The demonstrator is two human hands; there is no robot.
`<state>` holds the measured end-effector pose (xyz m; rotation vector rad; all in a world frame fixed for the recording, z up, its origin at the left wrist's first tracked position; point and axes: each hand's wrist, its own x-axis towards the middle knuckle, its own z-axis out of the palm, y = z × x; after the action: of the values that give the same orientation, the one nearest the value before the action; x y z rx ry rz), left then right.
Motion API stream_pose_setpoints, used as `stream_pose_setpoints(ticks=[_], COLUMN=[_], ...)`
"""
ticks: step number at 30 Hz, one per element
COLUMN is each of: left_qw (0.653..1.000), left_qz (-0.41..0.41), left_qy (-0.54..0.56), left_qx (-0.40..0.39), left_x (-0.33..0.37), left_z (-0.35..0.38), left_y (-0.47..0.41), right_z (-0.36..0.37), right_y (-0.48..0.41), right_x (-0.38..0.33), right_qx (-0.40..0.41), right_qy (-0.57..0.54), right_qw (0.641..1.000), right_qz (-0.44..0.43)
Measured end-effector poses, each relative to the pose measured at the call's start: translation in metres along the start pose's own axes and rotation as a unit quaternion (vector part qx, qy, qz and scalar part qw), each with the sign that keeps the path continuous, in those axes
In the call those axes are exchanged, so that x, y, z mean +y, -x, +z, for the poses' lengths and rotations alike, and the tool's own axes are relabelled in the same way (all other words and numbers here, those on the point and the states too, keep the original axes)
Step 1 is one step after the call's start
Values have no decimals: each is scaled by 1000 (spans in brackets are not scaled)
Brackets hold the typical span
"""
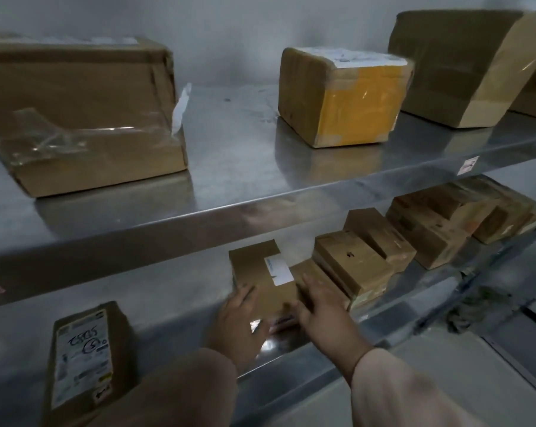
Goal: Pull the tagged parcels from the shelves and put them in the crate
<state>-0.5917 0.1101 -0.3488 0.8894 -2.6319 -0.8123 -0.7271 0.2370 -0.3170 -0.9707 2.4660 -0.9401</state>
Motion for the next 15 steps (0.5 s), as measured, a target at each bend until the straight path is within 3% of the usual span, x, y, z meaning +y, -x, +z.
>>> stream_pose_setpoints(ticks=[3, 7, 12, 15], left_qw=[999, 978, 860, 823], left_qz=[-1, -105, -243, -273], left_qy=[-7, 173, 447, 496], left_qx=[52, 56, 37, 47], left_x=[-16, -28, -26, -31], left_z=[-5, -19, -29, -27], left_y=[4, 5, -1, 2], right_z=[7, 21, 39, 44], right_y=[-16, -22, -13, -11], right_x=[1, -12, -30, -31], right_qx=[-20, -75, -119, -122], right_qy=[-27, -59, -86, -98], right_qw=[999, 994, 980, 974], right_qz=[8, -45, -136, -165])
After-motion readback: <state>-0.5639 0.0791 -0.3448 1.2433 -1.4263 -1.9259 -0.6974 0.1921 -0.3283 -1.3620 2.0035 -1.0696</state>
